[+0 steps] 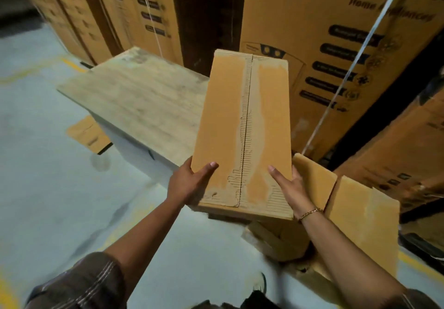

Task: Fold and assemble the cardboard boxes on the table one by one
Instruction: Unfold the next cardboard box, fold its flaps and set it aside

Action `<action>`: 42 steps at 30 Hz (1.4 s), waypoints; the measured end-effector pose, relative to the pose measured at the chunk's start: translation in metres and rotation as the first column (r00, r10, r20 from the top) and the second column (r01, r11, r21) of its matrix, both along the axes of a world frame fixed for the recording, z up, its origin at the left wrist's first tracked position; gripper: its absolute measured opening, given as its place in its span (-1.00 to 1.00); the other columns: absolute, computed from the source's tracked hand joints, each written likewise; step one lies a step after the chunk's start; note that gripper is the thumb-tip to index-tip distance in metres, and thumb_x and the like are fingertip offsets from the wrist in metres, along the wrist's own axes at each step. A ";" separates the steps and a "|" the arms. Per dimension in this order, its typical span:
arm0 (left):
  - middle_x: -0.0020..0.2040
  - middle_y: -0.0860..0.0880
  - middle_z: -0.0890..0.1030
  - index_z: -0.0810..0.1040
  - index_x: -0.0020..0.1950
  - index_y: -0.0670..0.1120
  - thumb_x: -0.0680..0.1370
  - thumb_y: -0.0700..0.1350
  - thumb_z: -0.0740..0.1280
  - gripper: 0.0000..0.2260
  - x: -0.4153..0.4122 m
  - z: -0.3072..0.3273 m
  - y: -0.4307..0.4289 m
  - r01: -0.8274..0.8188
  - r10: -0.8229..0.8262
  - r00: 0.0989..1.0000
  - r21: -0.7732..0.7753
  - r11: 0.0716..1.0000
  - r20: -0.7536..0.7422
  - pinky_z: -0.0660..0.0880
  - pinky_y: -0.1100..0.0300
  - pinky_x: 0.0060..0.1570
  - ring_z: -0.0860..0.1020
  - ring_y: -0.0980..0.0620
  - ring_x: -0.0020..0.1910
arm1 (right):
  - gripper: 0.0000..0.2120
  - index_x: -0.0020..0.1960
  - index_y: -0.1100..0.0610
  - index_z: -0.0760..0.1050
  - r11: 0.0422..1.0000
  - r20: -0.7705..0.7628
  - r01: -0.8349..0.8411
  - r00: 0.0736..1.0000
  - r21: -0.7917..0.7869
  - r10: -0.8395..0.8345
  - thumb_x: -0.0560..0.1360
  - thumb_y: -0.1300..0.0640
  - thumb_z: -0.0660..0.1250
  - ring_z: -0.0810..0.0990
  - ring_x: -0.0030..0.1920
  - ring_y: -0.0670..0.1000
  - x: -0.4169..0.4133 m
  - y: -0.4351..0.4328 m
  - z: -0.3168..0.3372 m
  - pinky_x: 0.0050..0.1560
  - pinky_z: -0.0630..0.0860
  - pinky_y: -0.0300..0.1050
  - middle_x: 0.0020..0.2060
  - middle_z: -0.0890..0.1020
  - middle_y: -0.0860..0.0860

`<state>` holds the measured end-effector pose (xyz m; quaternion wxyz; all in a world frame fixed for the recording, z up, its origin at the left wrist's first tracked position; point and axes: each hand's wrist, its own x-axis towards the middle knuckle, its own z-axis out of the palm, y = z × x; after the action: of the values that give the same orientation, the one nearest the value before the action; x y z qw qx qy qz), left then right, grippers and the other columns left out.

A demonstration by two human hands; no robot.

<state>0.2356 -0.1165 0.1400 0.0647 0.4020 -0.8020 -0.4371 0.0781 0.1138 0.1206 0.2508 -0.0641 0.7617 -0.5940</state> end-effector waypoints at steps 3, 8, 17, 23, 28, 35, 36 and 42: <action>0.26 0.01 0.64 0.42 0.48 0.06 0.45 0.49 0.26 -0.26 0.019 0.004 -0.050 -0.068 0.068 0.997 0.004 0.998 -0.026 0.63 -0.07 0.07 0.66 -0.10 0.10 | -0.31 0.44 -0.09 0.39 0.998 0.012 -0.060 0.998 0.003 0.060 0.39 -0.25 0.49 0.61 0.18 0.00 0.002 -0.061 0.005 0.26 0.55 0.15 0.18 0.64 -0.09; 0.25 0.02 0.65 0.45 0.46 0.06 0.47 0.47 0.26 -0.30 0.023 0.008 -0.127 -0.154 0.153 0.988 -0.020 0.988 -0.029 0.62 0.01 0.02 0.65 -0.05 0.04 | -0.52 0.22 -0.23 0.44 0.987 0.020 -0.161 0.987 0.008 0.161 0.38 -0.28 0.48 0.66 0.10 0.01 -0.007 -0.151 0.007 0.14 0.61 0.11 0.08 0.68 -0.08; 0.19 -0.04 0.68 0.53 0.37 0.04 0.53 0.49 0.12 -0.34 -0.022 0.012 -0.271 -0.230 0.233 0.972 -0.096 0.968 0.023 0.59 -0.01 0.00 0.63 -0.11 0.04 | -0.20 0.34 -0.11 0.46 0.972 -0.036 -0.224 0.973 0.070 0.226 0.23 -0.50 0.40 0.63 0.14 0.00 -0.057 -0.299 0.010 0.22 0.58 0.15 0.13 0.67 -0.10; 0.20 -0.07 0.67 0.54 0.38 -0.01 0.60 0.40 0.10 -0.40 -0.055 0.003 -0.346 -0.208 0.218 0.973 -0.124 0.970 0.077 0.43 0.12 -0.19 0.56 -0.05 -0.04 | -0.05 0.47 0.13 0.39 0.951 -0.060 -0.170 0.980 0.257 0.192 0.35 -0.54 0.26 0.56 0.28 0.13 -0.086 -0.377 0.009 0.21 0.52 -0.01 0.31 0.58 0.05; 0.15 -0.07 0.68 0.56 0.34 -0.01 0.59 0.42 0.09 -0.38 -0.073 -0.010 -0.409 -0.159 0.167 0.983 -0.089 0.983 0.082 0.54 0.01 -0.05 0.63 -0.11 0.00 | -0.06 0.48 0.19 0.38 0.940 -0.064 -0.124 0.986 0.317 0.152 0.39 -0.51 0.20 0.58 0.22 0.14 -0.100 -0.430 -0.001 0.07 0.52 -0.08 0.29 0.59 0.09; 0.03 -0.05 0.69 0.58 0.23 -0.01 0.57 0.47 -0.01 -0.33 -0.111 -0.025 -0.522 0.012 0.012 0.989 -0.169 0.986 0.145 0.58 0.01 -0.05 0.62 -0.08 -0.10 | -0.22 0.36 0.19 0.48 0.913 -0.065 0.007 0.998 0.408 0.022 0.48 -0.44 0.19 0.65 0.03 0.11 -0.102 -0.518 -0.019 -0.21 0.45 -0.16 0.10 0.67 0.09; -0.02 -0.04 0.69 0.58 0.18 0.00 0.56 0.49 -0.04 -0.32 -0.114 -0.026 -0.536 0.042 -0.010 0.985 -0.187 0.981 0.170 0.60 -0.02 -0.04 0.62 -0.07 -0.12 | -0.26 0.35 0.18 0.49 0.907 -0.070 0.022 0.998 0.422 0.008 0.50 -0.42 0.19 0.65 0.02 0.10 -0.100 -0.528 -0.022 -0.23 0.46 -0.17 0.09 0.68 0.08; -0.25 0.02 0.60 0.53 -0.02 -0.01 0.57 0.48 -0.09 -0.35 -0.124 -0.041 -0.579 0.110 -0.033 0.964 -0.283 0.953 0.265 0.58 0.08 -0.20 0.57 -0.02 -0.28 | -0.23 0.46 0.22 0.39 0.867 -0.102 0.097 0.993 0.489 -0.053 0.53 -0.38 0.19 0.60 0.21 0.16 -0.087 -0.570 -0.018 0.07 0.52 -0.09 0.27 0.61 0.14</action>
<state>0.1114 -0.6958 0.0992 0.0032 0.4115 -0.8739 -0.2588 -0.0093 -0.4559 0.1024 0.2026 0.0064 0.8999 -0.3861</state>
